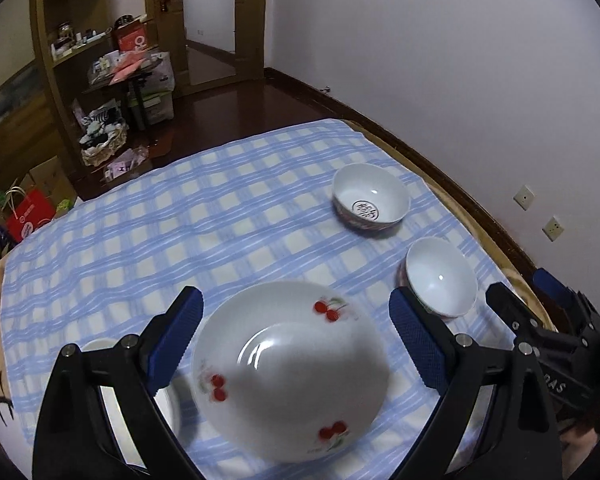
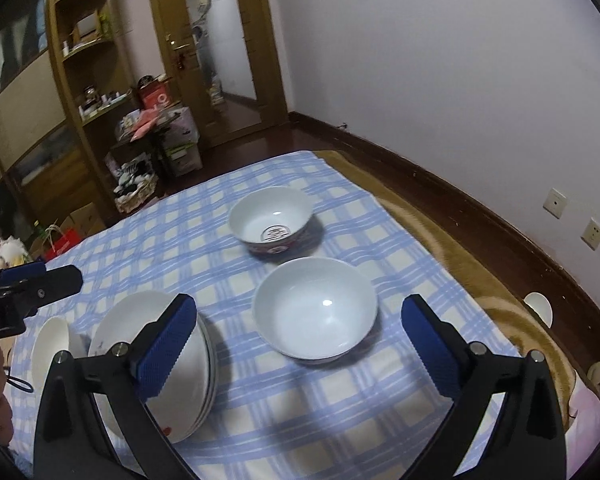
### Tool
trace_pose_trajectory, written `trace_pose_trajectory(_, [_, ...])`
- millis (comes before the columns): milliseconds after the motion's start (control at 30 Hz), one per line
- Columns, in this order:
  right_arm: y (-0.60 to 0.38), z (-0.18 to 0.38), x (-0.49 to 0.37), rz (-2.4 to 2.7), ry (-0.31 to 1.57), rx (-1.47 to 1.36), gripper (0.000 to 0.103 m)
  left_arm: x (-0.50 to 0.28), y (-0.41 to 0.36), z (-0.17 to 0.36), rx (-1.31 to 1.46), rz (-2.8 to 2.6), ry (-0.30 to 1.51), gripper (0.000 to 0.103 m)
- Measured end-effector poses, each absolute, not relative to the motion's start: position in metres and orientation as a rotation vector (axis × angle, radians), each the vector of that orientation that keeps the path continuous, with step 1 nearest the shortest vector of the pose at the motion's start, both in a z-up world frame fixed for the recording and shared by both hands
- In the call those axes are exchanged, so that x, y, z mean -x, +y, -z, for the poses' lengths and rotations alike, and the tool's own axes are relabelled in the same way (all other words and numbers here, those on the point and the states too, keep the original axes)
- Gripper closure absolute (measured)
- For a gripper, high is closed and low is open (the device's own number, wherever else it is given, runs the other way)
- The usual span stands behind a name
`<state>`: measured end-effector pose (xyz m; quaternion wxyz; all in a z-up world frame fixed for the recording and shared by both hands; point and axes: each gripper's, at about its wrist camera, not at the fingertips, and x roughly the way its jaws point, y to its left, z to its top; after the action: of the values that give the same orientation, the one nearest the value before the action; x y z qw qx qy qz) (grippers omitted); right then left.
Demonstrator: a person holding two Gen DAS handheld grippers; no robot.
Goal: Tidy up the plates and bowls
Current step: 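Move both tools to the second plain white bowl, then grasp the second white bowl rim with both tools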
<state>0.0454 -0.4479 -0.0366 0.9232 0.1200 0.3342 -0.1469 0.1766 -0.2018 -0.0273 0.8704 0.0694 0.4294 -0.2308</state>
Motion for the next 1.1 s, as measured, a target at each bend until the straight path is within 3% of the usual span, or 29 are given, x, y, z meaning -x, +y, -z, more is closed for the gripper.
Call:
trace_pose_trajectory(700, [-0.506,0.084,-0.076,0.349,0.805,-0.353,0.003,-0.218,-0.296,0.093,-0.201,0.602,1.033,0.01])
trace_pose_trajectory(900, [-0.519,0.105,-0.082,0.344,0.875,-0.422,0.014,-0.226,-0.31,0.109,-0.193,0.625,1.082,0.01])
trace_pose_trajectory(1067, [-0.527,0.12,-0.084,0.322,0.916,-0.505,0.031,-0.227,-0.324,0.121,-0.214,0.645,1.114,0.01])
trace_pose_trajectory(1100, [-0.528,0.123,-0.084,0.311,0.923,-0.527,0.04,-0.227,-0.327,0.123,-0.22,0.646,1.121,0.012])
